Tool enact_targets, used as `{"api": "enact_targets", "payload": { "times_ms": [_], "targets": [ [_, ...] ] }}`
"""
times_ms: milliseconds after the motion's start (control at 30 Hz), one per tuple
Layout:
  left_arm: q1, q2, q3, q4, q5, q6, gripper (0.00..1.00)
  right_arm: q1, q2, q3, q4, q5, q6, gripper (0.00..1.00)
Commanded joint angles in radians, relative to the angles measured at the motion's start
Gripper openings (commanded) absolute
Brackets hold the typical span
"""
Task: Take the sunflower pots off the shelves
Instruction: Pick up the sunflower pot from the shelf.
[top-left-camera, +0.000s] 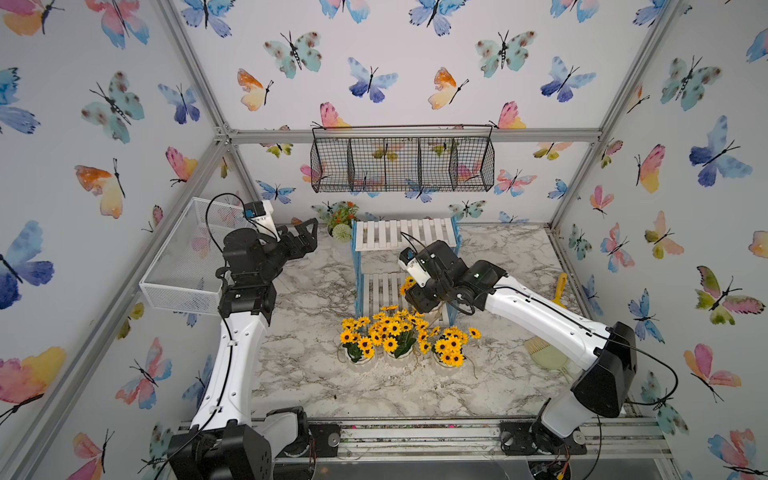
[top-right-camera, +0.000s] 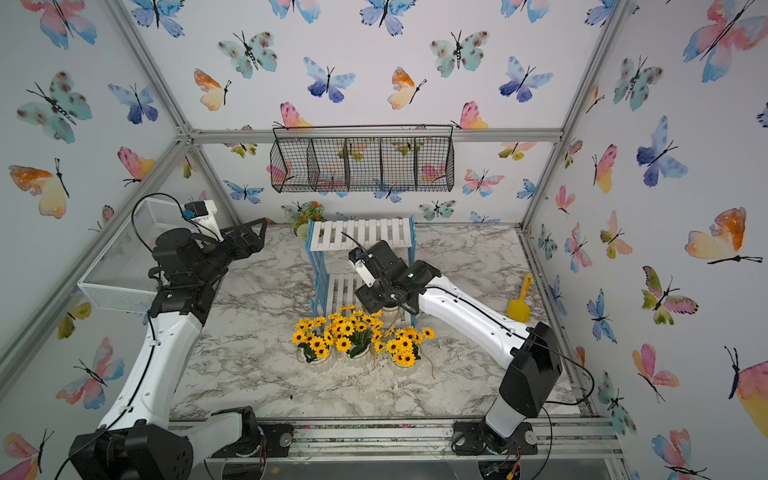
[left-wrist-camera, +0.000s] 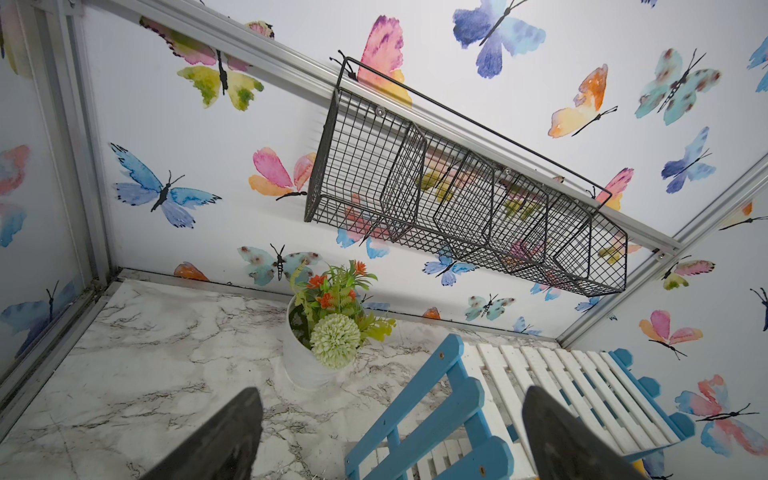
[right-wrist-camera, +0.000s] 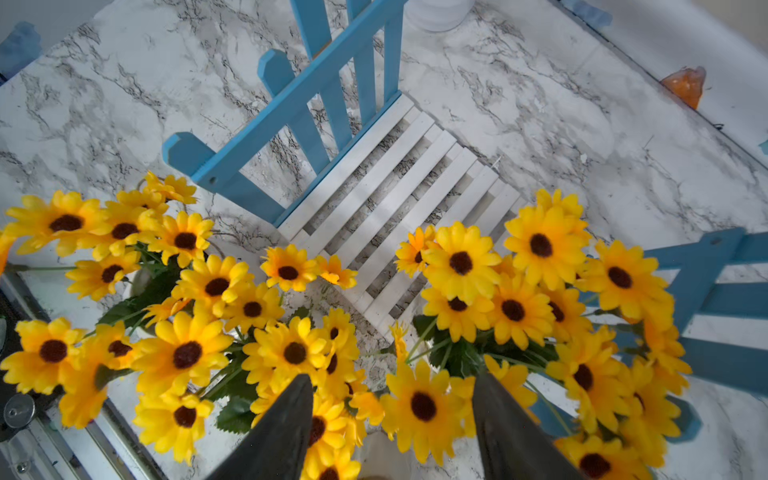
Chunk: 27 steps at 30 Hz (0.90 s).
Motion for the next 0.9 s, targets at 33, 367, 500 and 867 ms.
{"api": "enact_targets", "payload": {
  "times_ms": [33, 367, 500, 867],
  "targets": [
    [0.011, 0.007, 0.022, 0.028, 0.022, -0.006, 0.97, -0.028, -0.016, -0.041, -0.055, -0.05, -0.028, 0.63],
    [0.012, 0.026, 0.036, 0.035, 0.033, -0.015, 0.97, -0.095, -0.05, -0.121, -0.066, -0.056, -0.042, 0.62],
    [0.014, 0.028, 0.036, 0.04, 0.044, -0.016, 0.97, -0.104, -0.028, -0.13, -0.059, -0.069, -0.054, 0.62],
    [0.016, 0.033, 0.032, 0.057, 0.08, -0.01, 0.97, -0.125, 0.1, -0.088, -0.039, -0.101, -0.099, 0.6]
  ]
}}
